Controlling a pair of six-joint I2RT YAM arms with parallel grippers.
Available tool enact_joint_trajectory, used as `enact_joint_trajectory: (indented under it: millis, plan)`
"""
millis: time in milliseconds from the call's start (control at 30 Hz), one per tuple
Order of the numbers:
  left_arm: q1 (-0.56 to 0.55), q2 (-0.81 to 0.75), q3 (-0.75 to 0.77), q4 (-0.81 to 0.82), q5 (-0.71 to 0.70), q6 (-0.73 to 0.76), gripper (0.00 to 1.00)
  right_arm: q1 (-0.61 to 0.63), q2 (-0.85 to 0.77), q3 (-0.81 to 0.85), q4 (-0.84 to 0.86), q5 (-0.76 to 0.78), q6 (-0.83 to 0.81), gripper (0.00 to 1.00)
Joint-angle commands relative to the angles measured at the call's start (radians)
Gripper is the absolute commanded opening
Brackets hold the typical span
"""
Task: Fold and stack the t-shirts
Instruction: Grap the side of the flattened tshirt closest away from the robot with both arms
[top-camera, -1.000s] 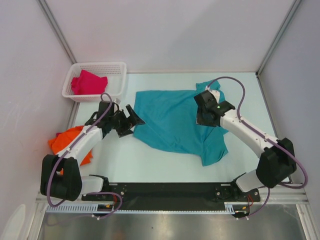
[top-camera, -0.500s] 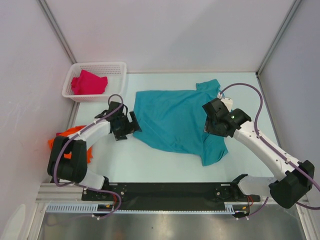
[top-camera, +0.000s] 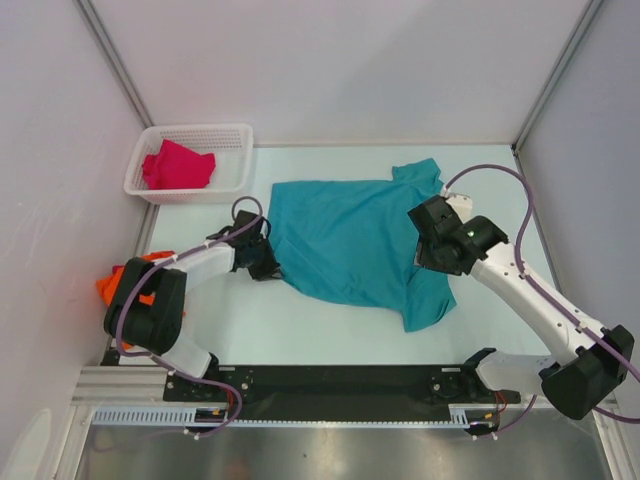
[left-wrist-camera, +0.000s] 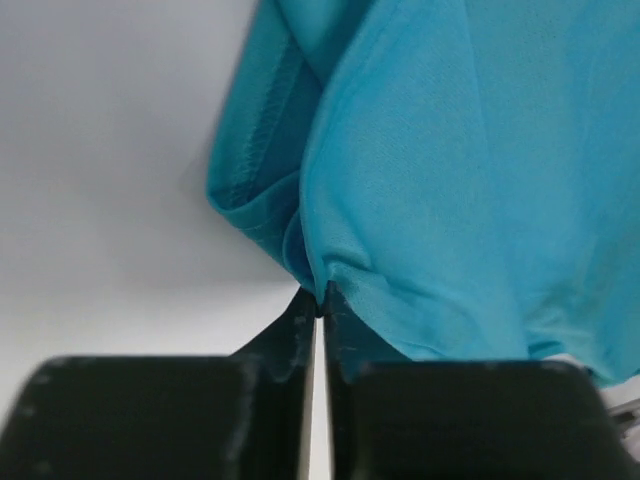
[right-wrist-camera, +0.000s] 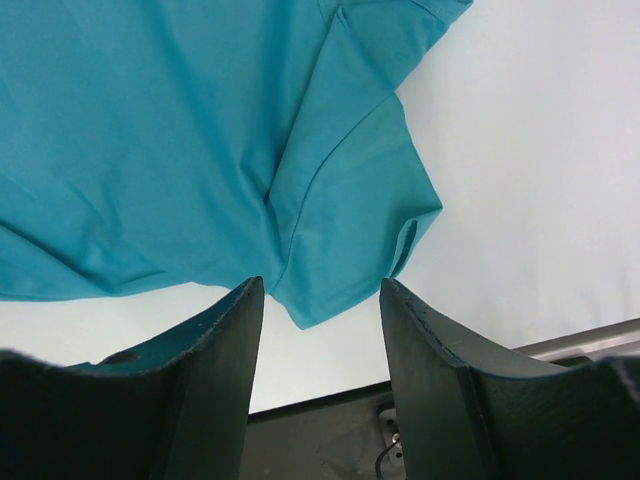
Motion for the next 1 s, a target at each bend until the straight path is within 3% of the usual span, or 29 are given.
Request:
enact_joint_trajectory:
  millis: [0, 633, 967]
  plan:
    - [-0.024, -0.01, 0.005, 0.023, 0.017, -0.023, 0.0, 0.004, -0.017, -0.011, -0.009, 0.031, 0.03, 0.56]
    - [-0.053, -0.449, -0.009, -0.25, 0.0, -0.018, 0.0, 0.029, -0.029, -0.09, -0.08, 0.021, 0.11, 0.6]
    - [-0.053, -0.51, -0.06, -0.276, 0.034, -0.012, 0.0, 0.03, -0.026, -0.116, -0.17, 0.05, 0.191, 0.63]
